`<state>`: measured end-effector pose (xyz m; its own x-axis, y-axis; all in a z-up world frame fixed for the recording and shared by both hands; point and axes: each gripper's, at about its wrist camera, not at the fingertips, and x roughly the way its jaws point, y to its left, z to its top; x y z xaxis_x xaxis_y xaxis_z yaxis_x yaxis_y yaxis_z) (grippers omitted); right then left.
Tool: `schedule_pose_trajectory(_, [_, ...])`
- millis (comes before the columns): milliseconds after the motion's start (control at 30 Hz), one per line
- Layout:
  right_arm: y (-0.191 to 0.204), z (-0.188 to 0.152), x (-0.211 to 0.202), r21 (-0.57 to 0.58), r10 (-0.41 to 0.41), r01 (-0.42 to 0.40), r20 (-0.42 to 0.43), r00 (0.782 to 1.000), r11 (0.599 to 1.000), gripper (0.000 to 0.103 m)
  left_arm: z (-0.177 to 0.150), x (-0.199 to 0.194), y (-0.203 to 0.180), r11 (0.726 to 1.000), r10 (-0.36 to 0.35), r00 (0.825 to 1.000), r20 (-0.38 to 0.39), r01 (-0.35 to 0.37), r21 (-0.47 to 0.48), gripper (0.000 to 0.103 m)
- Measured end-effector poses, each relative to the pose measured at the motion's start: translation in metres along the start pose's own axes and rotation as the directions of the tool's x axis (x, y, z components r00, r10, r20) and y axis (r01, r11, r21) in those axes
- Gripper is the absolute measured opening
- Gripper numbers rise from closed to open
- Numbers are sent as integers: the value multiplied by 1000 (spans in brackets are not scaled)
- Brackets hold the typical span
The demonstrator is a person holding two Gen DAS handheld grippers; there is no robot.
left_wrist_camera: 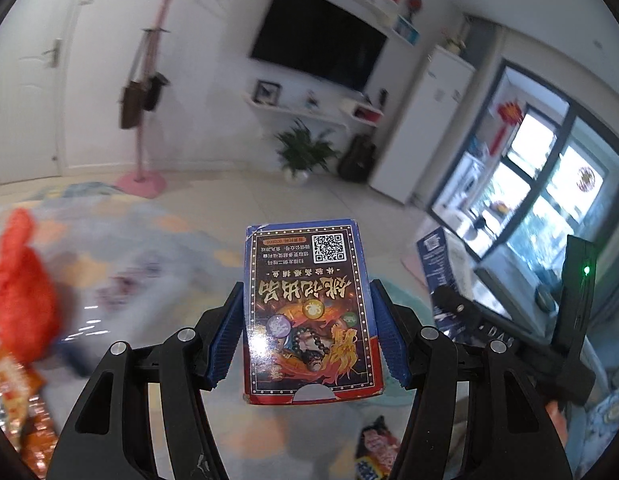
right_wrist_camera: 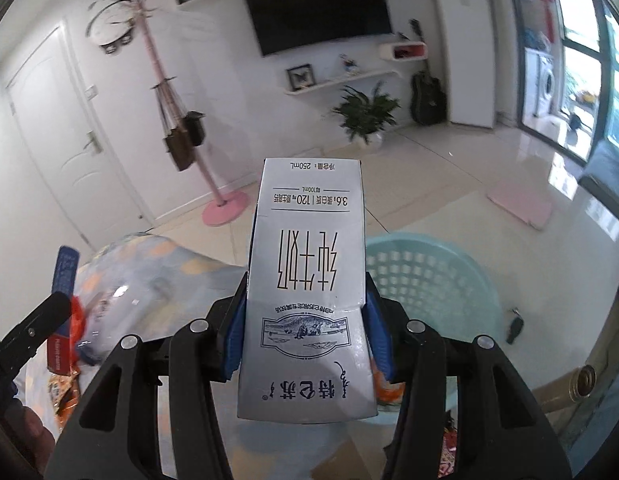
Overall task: Collect trash
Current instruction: 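Carry card box and milk carton over the blue basket and release both, then grasp the red plastic bag with the left tool while the right tool grasps the clear bottle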
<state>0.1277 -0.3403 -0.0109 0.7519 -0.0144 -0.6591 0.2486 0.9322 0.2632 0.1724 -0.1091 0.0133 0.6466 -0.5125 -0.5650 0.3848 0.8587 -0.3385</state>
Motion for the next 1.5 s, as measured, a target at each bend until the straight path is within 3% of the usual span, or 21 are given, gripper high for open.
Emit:
schedule_pose_trajectory(233, [-47,-8,39,67,-58,63,-77,995,996,48,-8,77,-37,998,-50,993,-111,54,36,59])
schedule_pose_trajectory(400, [-77,-18,66,111,-110,124,-122,986,986,48,-21,123,-45,996,-81,976,-202,87,20,59])
schedule_pose_trajectory(600, [-103,-28,90,156,-139,169,-187,973,973,50,-33,147,-46,994,-104,965,-239,111,14,63])
schedule_pose_trajectory(867, [-109,-35,85,174,-136,168,-185,973,970,50,-31,126,-49,991,-100,972,-213,117,67,63])
schedule_pose_trajectory(1167, [-66,-26,48,109,-108,121,-111,988,987,50,-26,71,-41,995,-87,989,-117,92,44,63])
schedule_pose_trajectory(1367, [-11,-25,19,20,9,-8,-53,999,1000,50,-24,12,-13,999,-44,999,-26,45,11,63])
schedule_pose_trajectory(1500, [41,-35,4,-81,143,-145,-32,989,986,50,-28,-30,14,1000,20,1000,24,-19,-24,63])
